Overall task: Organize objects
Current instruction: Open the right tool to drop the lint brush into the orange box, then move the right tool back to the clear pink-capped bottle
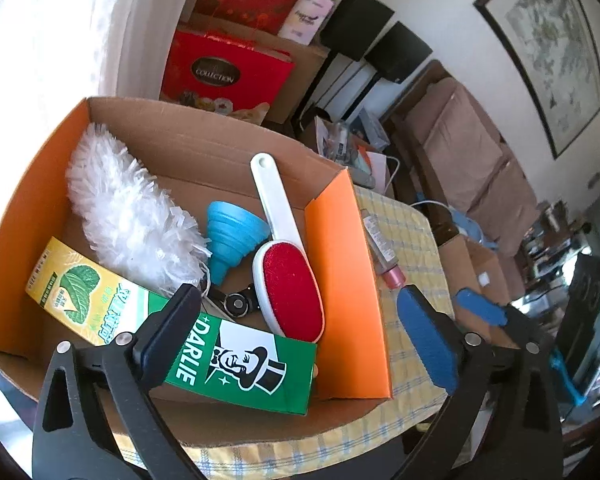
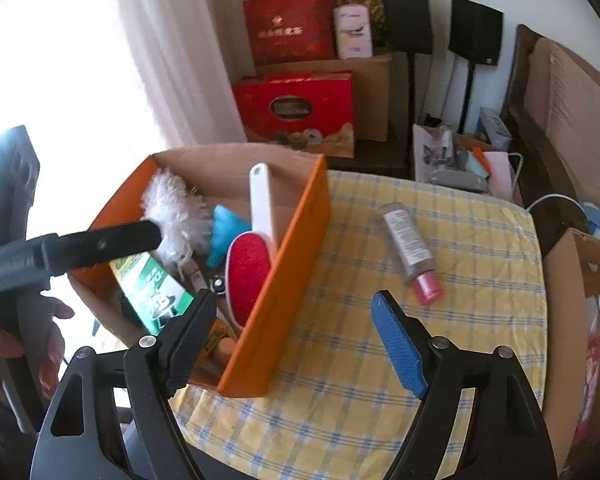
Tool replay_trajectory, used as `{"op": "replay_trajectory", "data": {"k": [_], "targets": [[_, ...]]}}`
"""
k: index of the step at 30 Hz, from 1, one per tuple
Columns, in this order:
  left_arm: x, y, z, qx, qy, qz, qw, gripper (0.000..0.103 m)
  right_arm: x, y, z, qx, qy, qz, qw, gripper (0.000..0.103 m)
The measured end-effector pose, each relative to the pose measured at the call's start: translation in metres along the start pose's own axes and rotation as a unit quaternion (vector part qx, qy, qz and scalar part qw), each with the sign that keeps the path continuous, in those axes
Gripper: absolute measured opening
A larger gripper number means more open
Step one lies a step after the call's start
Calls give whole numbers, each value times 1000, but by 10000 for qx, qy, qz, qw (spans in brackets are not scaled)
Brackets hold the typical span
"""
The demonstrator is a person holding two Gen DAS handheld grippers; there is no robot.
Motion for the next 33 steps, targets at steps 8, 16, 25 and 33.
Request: {"op": "replay_trajectory", "data": {"k": [8, 16, 25, 33], "targets": [[-5, 8, -29, 597, -222, 31, 9980, 101, -19, -8, -18, 198, 116, -193, 9996, 90], [0, 15, -51, 809, -247, 96, 9964, 102, -30, -9, -34, 304, 220, -339, 9987, 101], [4, 12, -74, 1013, -312, 94, 9943, 103, -33, -5, -54, 429, 327, -287, 9981, 103], [17, 0, -95, 1039, -257, 118, 9942, 103, -29, -6, -84, 578, 492, -230, 9968, 103]]}}
Point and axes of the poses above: each gripper's, at about its wrist camera, not at the fingertips, and x roughly the way its jaws point, z to its left, y to its underside, the point moved 8 cm from there along x, roughly the way its jaws point, and after that the axes turned 12 degrees about x, right-handed, at the moved point
